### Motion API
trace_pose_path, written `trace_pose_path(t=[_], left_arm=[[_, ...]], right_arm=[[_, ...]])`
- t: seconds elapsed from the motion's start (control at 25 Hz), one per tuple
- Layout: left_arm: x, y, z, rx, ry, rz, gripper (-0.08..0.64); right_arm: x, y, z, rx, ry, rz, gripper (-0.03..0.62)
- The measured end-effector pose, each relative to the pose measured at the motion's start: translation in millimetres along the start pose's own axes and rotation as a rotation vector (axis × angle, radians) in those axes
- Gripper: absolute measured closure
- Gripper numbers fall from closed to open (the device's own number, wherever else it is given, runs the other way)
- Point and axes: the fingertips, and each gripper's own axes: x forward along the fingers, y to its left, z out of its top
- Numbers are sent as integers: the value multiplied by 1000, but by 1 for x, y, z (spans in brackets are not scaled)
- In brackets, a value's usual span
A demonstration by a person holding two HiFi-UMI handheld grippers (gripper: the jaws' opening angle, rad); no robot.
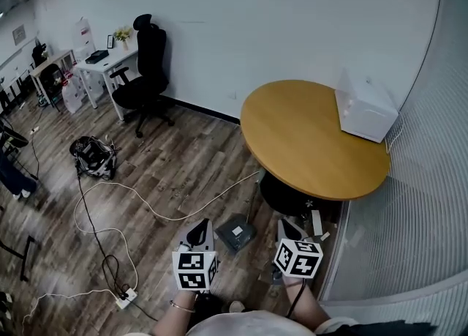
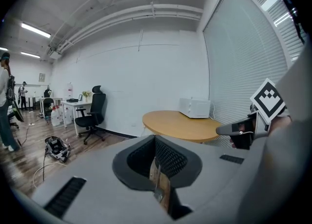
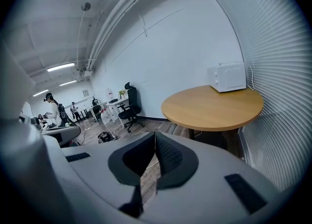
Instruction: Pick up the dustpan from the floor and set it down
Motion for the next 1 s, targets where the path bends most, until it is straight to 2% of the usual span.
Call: trace_pose_path(t=[0.28, 0.48, 0.68, 1.0], left_arm=[[48, 28, -1, -4, 10, -53, 543], [87, 56, 27, 30, -27, -110, 543], [120, 106, 57, 26, -57, -138, 543], [161, 152, 69, 19, -43, -209, 543]], right_arm=[[44, 6, 2, 10, 16, -44, 560], [81, 17, 30, 25, -17, -91, 560], [119, 60, 58, 12, -51, -99, 560], [154, 82, 69, 40, -55, -179, 560]])
